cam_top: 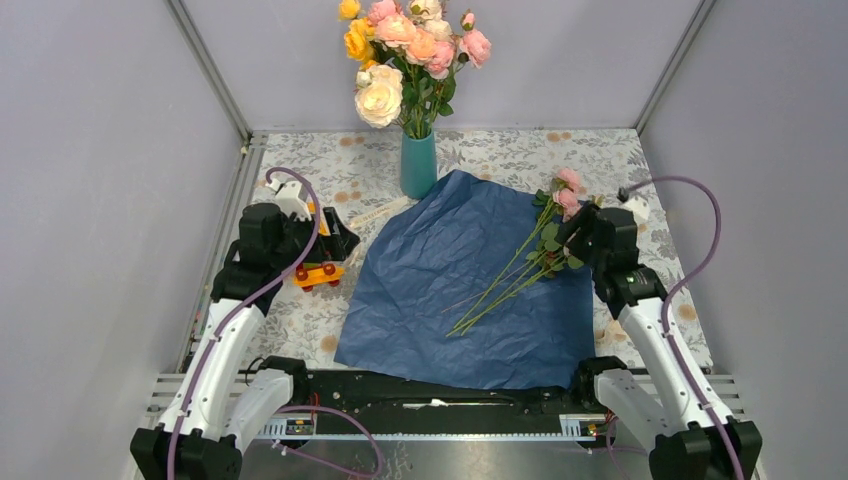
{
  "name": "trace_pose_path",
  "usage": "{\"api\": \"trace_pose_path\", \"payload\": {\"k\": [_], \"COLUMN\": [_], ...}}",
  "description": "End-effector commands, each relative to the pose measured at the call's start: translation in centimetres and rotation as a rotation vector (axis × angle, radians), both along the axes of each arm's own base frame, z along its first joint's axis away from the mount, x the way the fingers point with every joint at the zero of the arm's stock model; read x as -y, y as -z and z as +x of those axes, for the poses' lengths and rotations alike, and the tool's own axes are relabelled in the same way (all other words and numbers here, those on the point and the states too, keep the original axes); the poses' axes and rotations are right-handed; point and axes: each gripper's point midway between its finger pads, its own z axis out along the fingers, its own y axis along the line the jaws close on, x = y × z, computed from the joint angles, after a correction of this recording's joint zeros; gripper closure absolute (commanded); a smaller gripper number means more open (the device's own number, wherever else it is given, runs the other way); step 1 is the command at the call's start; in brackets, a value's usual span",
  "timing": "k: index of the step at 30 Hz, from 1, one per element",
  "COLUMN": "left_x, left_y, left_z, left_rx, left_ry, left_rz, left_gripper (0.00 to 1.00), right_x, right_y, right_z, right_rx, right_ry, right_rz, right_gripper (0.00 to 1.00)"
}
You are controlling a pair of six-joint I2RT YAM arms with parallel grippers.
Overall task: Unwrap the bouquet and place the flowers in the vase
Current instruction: Pick up the fake flower from the wrapping paper.
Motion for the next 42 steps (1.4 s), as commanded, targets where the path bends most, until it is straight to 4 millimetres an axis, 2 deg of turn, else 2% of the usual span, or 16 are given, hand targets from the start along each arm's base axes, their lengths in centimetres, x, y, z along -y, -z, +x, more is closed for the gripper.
{"api": "trace_pose_path", "payload": {"k": [1,6,10,15,24,26,27,34,42], "left_x": [0.5,0.4,0.6,0.6,0.5,0.4,0.4,0.3,0.4], "left_y": [-2.3,-1.9,-1.8,-1.6,-1.5,-1.5,-1.5,-1.3,-1.2], "left_z": [1.0,1.2,1.2,1.0,1.0,1.0,1.0,1.1,1.2], "left_rx": [0.075,0.069,0.070,0.066,0.063,0.062,0.062,0.054,0.046], "left_ry": [0.022,0.017,0.018,0.017,0.013,0.010,0.007,0.007,0.008], "left_rz": [-0.021,-0.018,-0.039,-0.048,-0.049,-0.049,-0.048,-0.051,-0.057], "left_gripper": [0.07,0.07,0.07,0.07,0.07,0.07,0.07,0.07,0.07], "right_x": [-0.1,-0.8,-2.0,-2.8,-2.9,-2.9,-2.7,-2.0,-1.5], "right_y": [5.2,8.6,10.7,12.7,14.1,14.4,14.8,15.4,16.0], "right_z": [-3.1,-4.3,-4.2,-4.0,-2.3,-2.1,-2.0,-1.8,-2.6], "right_rx": [-0.159,-0.198,-0.184,-0.218,-0.207,-0.213,-0.213,-0.212,-0.221], "right_ry": [0.068,0.142,0.142,0.133,0.148,0.152,0.160,0.194,0.220], "right_rz": [0.204,0.353,0.465,0.509,0.524,0.521,0.516,0.489,0.474], "right_gripper": [0.34,0.39,0.46,0.50,0.59,0.62,0.67,0.75,0.77]}}
